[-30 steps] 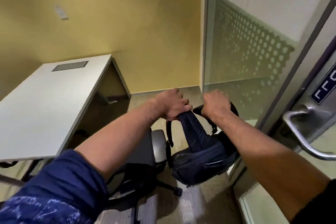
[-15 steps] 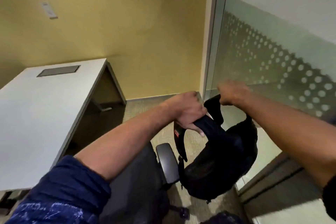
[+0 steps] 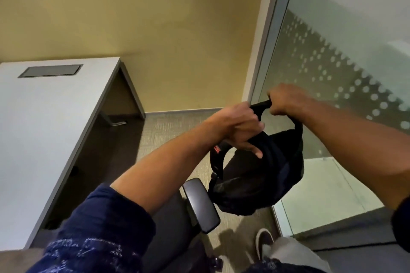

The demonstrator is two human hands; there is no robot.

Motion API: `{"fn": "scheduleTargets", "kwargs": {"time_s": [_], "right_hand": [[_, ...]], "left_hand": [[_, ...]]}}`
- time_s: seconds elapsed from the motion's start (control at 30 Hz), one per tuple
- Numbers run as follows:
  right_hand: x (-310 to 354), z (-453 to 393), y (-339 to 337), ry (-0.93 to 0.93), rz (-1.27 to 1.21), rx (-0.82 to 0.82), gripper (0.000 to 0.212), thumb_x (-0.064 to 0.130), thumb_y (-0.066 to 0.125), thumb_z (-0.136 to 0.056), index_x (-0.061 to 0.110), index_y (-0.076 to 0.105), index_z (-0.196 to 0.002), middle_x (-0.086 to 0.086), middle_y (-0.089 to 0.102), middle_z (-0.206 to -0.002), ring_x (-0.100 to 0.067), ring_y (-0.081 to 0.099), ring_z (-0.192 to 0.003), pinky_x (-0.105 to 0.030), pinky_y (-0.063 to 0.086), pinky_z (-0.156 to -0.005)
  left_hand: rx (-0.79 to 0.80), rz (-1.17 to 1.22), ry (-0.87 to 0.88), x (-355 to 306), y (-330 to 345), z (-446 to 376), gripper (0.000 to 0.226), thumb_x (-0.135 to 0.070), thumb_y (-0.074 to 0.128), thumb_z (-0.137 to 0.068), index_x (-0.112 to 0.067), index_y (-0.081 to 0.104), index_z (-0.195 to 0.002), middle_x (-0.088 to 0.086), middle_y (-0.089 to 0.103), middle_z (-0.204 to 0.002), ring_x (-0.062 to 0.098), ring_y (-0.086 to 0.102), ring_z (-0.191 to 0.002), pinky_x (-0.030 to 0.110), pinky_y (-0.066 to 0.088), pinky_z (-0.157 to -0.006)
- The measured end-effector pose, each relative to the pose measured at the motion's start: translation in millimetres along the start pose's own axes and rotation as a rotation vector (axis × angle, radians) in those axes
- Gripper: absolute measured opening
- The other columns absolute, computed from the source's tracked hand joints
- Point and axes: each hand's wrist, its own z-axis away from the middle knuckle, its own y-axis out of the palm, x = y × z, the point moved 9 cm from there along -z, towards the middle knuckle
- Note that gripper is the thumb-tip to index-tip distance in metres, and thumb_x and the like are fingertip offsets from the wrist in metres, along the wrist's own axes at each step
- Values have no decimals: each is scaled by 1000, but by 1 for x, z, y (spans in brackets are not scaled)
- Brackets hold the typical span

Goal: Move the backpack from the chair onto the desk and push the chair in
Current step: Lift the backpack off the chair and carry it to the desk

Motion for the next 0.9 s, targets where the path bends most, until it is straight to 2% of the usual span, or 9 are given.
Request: {"fn": "scheduleTargets", "kwargs": {"time_s": [0.1,0.2,0.33,0.43,0.57,0.67,0.77,0.83,0.9], "right_hand": [[13,-37,1,-52,-17,1,19,28,71,-81,17,61,-92,-3,56,-76,-18,53,-63,-31,43,-57],[31,-85,-2,-84,-16,-21,27,42,72,-79,19,60,-86,0,56,-74,-17,50,-59,-28,35,-53],[55,-159,3,-129,-94,48,34,52,72,-73,21,58,-76,-1,60,-75,-20,55,-61,-27,35,-54],[70,-215,18,-174,-157,150,36,53,70,-74,21,61,-85,-1,59,-80,-23,60,-74,-30,38,-61],[81,-283,39,-211,-230,285,43,55,69,-75,23,67,-105,-5,64,-103,-29,65,-102,-32,43,-76],[89,-328,53,-247,-267,393,50,53,71,-75,23,69,-114,-6,66,-111,-29,63,-100,-32,45,-79],[101,-369,55,-263,-297,501,56,56,73,-71,21,70,-114,-5,68,-117,-28,65,-105,-34,51,-88],[112,-394,47,-279,-314,537,60,61,74,-69,21,70,-114,-4,69,-117,-28,67,-106,-37,52,-95],[125,-415,31,-319,-370,517,63,66,73,-68,20,69,-111,-4,67,-114,-29,67,-106,-39,53,-95]], "left_hand": [[43,-33,-33,28,26,10,86,-93,20,-81,-13,52,-84,9,64,-67,29,61,-56,35,37,-61],[83,-23,-96,57,56,26,92,-93,15,-79,-11,56,-88,10,64,-70,30,64,-60,36,35,-62],[230,-4,-180,98,100,54,93,-91,11,-78,-12,58,-93,10,66,-77,31,63,-65,37,29,-64],[338,27,-239,134,136,73,93,-90,10,-81,-10,56,-96,9,64,-77,30,59,-62,37,35,-64],[465,60,-285,189,186,82,99,-90,7,-79,-9,58,-101,10,66,-84,32,63,-68,39,47,-68],[577,100,-343,231,221,83,97,-93,19,-76,-9,60,-101,10,70,-85,33,67,-74,39,50,-71],[670,117,-420,271,240,91,90,-92,37,-75,-10,63,-101,10,72,-87,33,70,-79,40,52,-77],[718,117,-451,298,243,101,88,-91,40,-77,-10,62,-106,9,73,-94,33,70,-87,40,53,-81],[742,109,-461,324,240,115,88,-88,41,-81,-9,60,-112,10,71,-101,33,69,-94,39,52,-83]]}}
